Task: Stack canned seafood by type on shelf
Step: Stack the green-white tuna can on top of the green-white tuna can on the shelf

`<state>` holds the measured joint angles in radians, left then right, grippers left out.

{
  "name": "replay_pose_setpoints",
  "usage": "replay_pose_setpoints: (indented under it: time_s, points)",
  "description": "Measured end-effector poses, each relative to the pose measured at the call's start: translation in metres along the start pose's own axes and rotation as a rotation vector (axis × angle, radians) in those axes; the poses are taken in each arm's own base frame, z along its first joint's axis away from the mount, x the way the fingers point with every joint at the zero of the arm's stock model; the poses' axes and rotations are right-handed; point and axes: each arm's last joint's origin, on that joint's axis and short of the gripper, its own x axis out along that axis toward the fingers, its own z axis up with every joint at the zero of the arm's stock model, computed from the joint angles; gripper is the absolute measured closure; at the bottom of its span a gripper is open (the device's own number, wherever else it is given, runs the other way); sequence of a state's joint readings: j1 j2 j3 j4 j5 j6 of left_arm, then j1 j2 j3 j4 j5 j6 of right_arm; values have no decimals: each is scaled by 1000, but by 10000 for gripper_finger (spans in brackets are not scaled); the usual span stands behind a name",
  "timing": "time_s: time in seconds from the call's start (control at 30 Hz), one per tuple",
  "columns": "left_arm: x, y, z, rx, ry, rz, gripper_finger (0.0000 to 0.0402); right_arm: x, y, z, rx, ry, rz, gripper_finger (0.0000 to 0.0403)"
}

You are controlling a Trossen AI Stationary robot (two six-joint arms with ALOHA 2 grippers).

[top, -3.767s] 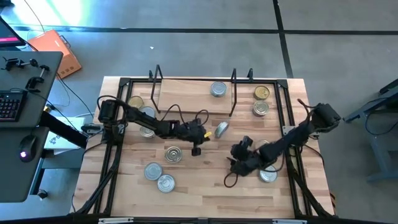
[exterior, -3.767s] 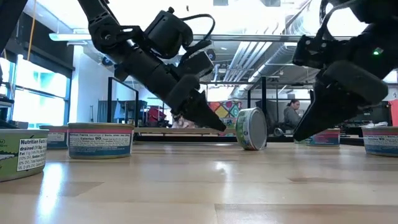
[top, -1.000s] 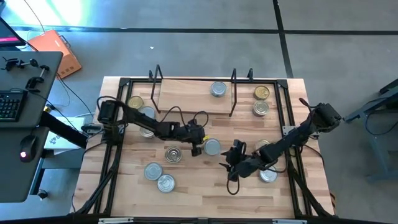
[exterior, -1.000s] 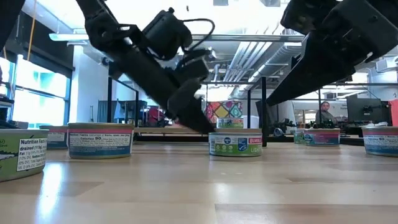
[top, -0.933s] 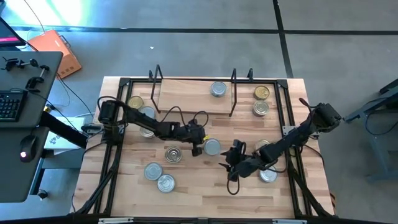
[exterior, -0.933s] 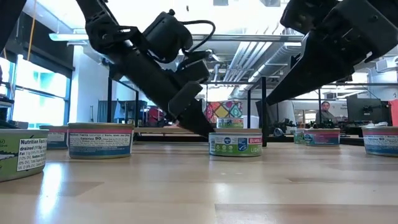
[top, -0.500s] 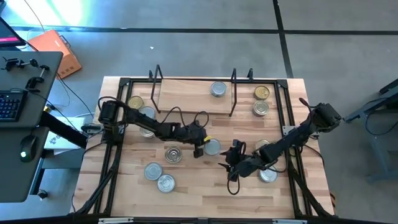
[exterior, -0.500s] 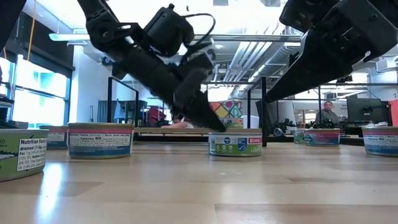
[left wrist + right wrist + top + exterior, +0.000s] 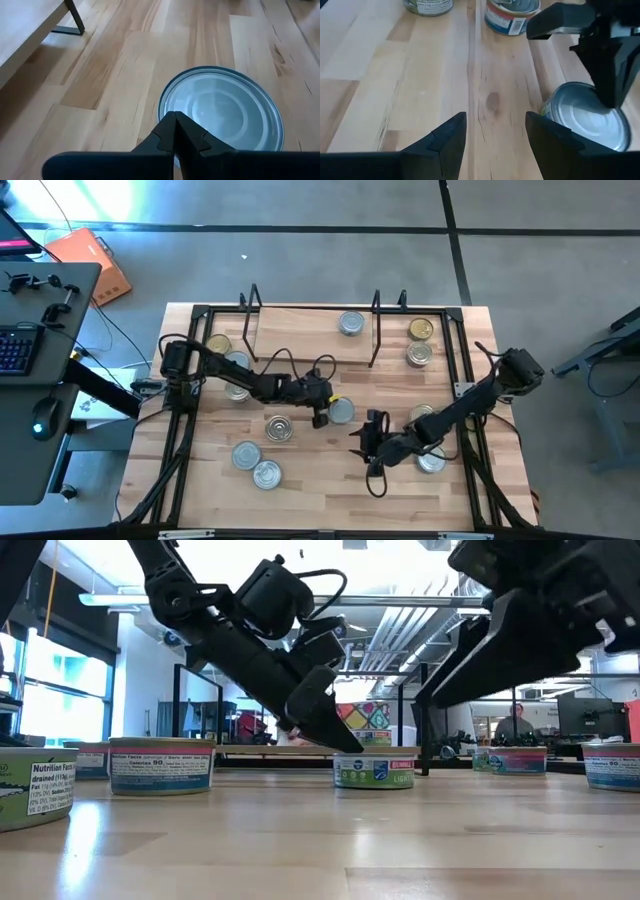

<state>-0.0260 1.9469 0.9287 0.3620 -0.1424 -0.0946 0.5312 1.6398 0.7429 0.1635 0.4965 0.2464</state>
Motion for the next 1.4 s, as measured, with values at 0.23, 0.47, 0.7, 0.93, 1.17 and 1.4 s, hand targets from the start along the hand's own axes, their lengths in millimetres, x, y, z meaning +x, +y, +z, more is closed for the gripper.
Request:
replay_pose_setpoints:
  time_s: [0.23,0.47,0.7,0.93,1.17,1.4]
  points:
    - [-3,-1,12,-1,-28,-11,402,5,1,-5,28,23,-9,204]
    - [4,6,1,11,35,-3,402,5,1,-5,24,17,-7,204]
    - [7,7,-5,37,65,38,401,5,1,-5,25,19,-14,204]
    - [-10,6,19,56,-30,-14,402,5,1,-5,25,20,-14,204]
    - [3,3,5,62,16,-45,402,5,1,-5,27,20,-14,204]
    - [6,4,2,74,25,-35,402,5,1,-6,26,25,-16,204]
